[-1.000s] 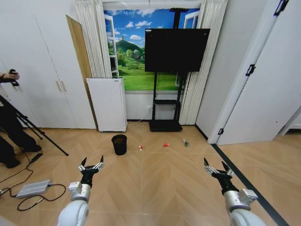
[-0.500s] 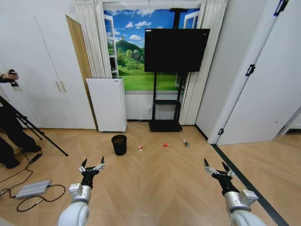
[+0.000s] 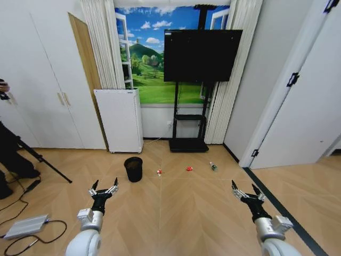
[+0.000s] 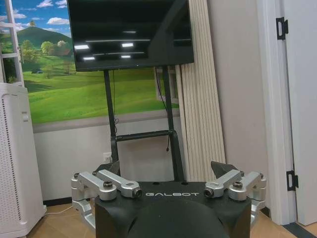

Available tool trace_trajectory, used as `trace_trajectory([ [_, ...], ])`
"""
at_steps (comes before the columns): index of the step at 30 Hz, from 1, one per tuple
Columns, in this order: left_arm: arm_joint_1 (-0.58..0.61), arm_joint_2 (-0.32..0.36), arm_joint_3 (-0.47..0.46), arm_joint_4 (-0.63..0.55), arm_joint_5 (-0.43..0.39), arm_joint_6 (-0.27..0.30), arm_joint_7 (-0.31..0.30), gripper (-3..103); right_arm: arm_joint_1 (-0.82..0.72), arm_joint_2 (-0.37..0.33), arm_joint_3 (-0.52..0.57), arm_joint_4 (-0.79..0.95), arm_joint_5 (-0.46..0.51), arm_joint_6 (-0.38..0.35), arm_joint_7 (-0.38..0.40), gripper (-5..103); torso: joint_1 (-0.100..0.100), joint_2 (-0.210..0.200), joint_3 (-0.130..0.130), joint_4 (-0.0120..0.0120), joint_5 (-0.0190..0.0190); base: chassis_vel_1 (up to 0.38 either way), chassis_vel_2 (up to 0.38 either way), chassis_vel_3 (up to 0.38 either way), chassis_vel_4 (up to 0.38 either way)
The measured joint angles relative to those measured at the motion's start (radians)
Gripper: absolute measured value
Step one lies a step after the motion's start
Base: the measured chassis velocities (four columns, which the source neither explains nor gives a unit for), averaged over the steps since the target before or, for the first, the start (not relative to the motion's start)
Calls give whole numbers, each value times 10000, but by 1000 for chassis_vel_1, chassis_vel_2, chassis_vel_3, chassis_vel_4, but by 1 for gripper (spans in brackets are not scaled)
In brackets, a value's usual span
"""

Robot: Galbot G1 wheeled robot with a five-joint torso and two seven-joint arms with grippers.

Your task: Pick up the trash bin and place the garbage on the floor into it.

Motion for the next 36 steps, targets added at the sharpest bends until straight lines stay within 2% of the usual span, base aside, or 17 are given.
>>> trace_trajectory([
  [36, 1, -36, 21, 112, 88, -76, 12, 100, 102, 35, 2, -262, -7, 192, -39, 100, -1, 0, 0, 1, -2, -352, 352, 358, -353],
])
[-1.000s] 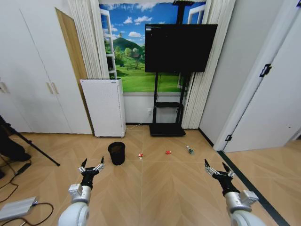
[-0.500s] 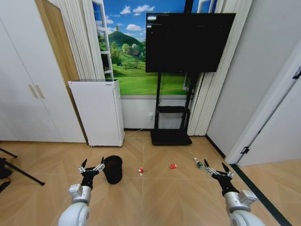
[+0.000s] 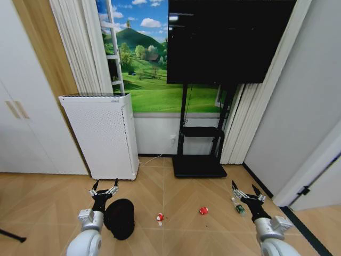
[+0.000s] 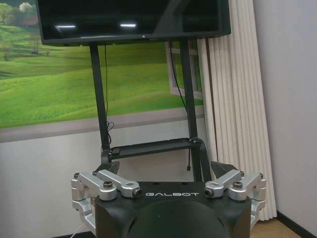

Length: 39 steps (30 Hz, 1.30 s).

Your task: Pick up the trash bin and place the garbage on the floor into it.

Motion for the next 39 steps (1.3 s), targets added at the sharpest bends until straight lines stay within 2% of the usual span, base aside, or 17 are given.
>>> trace_trajectory([
  [8, -48, 4, 7, 68, 4, -3, 2, 100, 81, 5, -19, -132, 8, 91, 90, 100, 1, -1, 1, 3, 9, -354, 352, 356, -361],
  [9, -58, 3, 12, 79, 5, -3, 4, 100, 93, 4, -29, -148, 30, 135, 133, 100, 0, 0, 0, -3, 1, -362, 356, 359, -355],
  [12, -66, 0, 14, 105, 11, -7, 4, 100, 114, 1, -55, -151, 60, 151, 290, 100, 2, 0, 1, 0, -5, -332, 311, 331, -297],
  [15, -105, -16, 29, 149, 22, -25, 4, 100, 218, -8, -116, -273, 9, 522, 561, 100, 10, -3, 4, 5, 5, -249, 254, 241, -170],
  [16, -111, -19, 43, 159, 28, -25, 5, 100, 241, -14, -114, -318, -38, 605, 573, 100, 9, -3, 4, 0, -6, -207, 232, 135, -106],
  [17, -124, -26, 66, 164, 46, -18, 3, 100, 266, -33, -110, -370, -32, 714, 574, 100, 11, -4, 4, 1, 6, -105, 121, 135, -32],
  [21, -128, -55, 124, 182, 78, 32, -26, 100, 259, -35, -109, -400, -14, 864, 509, 100, 2, -2, 0, -8, -5, -22, 36, 40, -18],
  [26, -115, -99, 170, 187, 12, 124, -153, 100, 278, -22, -150, -472, -31, 1013, 441, 100, -7, 1, -2, 3, -1, 67, -43, -68, 29],
  [30, -116, -119, 166, 187, -14, 235, -182, 100, 304, -29, -153, -521, -70, 1049, 436, 100, -6, 1, -2, -4, 0, 52, -22, -23, 29],
  [39, -204, -116, 160, 255, -32, 281, -206, 100, 413, -49, -177, -618, -172, 1029, 440, 100, 4, 0, 1, 0, 1, 8, -7, -8, 17],
])
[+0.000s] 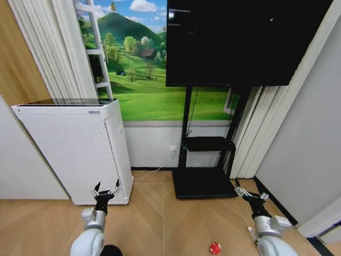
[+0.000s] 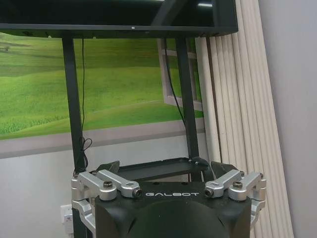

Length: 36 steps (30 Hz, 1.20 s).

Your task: Pick up the trash bin and place the garbage on the floor into it.

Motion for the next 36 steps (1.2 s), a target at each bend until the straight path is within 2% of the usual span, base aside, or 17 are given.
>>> trace_trajectory([
  [12, 84, -27, 88, -24, -81, 377, -361, 100, 48, 1, -110, -250, -171, 194, -275, 100, -6, 1, -2, 0, -1, 69, -76, -66, 65],
  [36, 172, 41, 4, -50, 42, 380, -519, 100, -87, -4, -214, -368, -388, 258, -438, 100, -1, -1, -1, -1, 0, 0, 0, 0, 0],
])
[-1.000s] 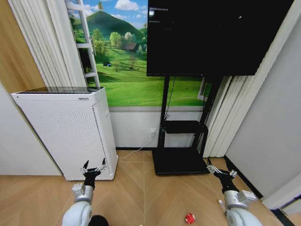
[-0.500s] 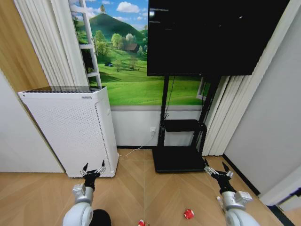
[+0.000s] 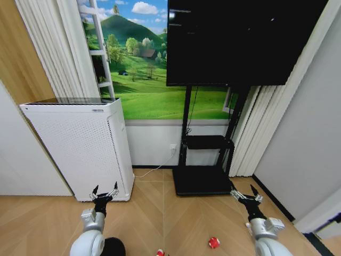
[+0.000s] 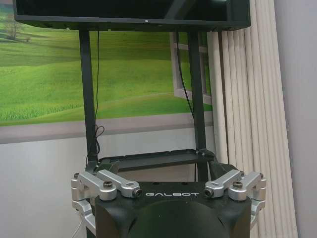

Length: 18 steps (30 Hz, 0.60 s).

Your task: Pick up the trash bin and place the garbage on the floor into it.

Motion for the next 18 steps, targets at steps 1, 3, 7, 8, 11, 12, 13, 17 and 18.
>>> trace_trajectory([
  [1, -6, 0, -2, -3, 3, -3, 6, 100, -7, 2, 0, 13, -5, 0, -1, 100, 0, 0, 0, 0, 0, 0, 0, 0, 0],
  [3, -17, 0, -3, -3, 4, -5, 13, 100, -9, 3, 1, 22, -6, 3, -3, 100, 0, 0, 1, 0, 0, 0, 0, 0, 0],
  [7, -45, -5, -4, -4, 4, -11, 23, 100, -6, 5, 7, 27, -8, 5, -5, 100, -1, 0, 1, -1, 0, 0, 0, 0, 0],
  [8, -56, -5, -6, -4, 2, -11, 24, 100, 3, 4, 10, 27, -8, 5, -5, 100, -1, 0, 0, 0, 0, 0, 0, 0, 0],
  [11, -58, -5, -10, -4, -6, -11, 25, 100, 16, 3, 13, 29, -8, 4, -5, 100, -1, 0, 0, 0, 0, 0, 0, 0, 0],
  [12, -58, -5, -10, -4, -6, -11, 25, 100, 16, 3, 13, 29, -8, 4, -5, 100, -1, 0, 0, 0, 0, 0, 0, 0, 0],
  [13, -57, -5, -10, -3, -7, -12, 26, 100, 20, 2, 13, 30, -9, 5, -5, 100, -9, -15, -8, 0, 0, 0, 0, 0, 0],
  [17, -59, -22, 7, 17, -5, -12, 41, 100, 28, 16, 3, 26, -36, 4, -5, 100, -78, -174, -96, -1, 0, 0, 0, 0, 0],
  [18, -62, -27, 9, 24, -1, -12, 47, 100, 31, 17, 0, 20, -39, 4, -5, 100, -112, -258, -145, 0, 0, 0, 0, 0, 0],
])
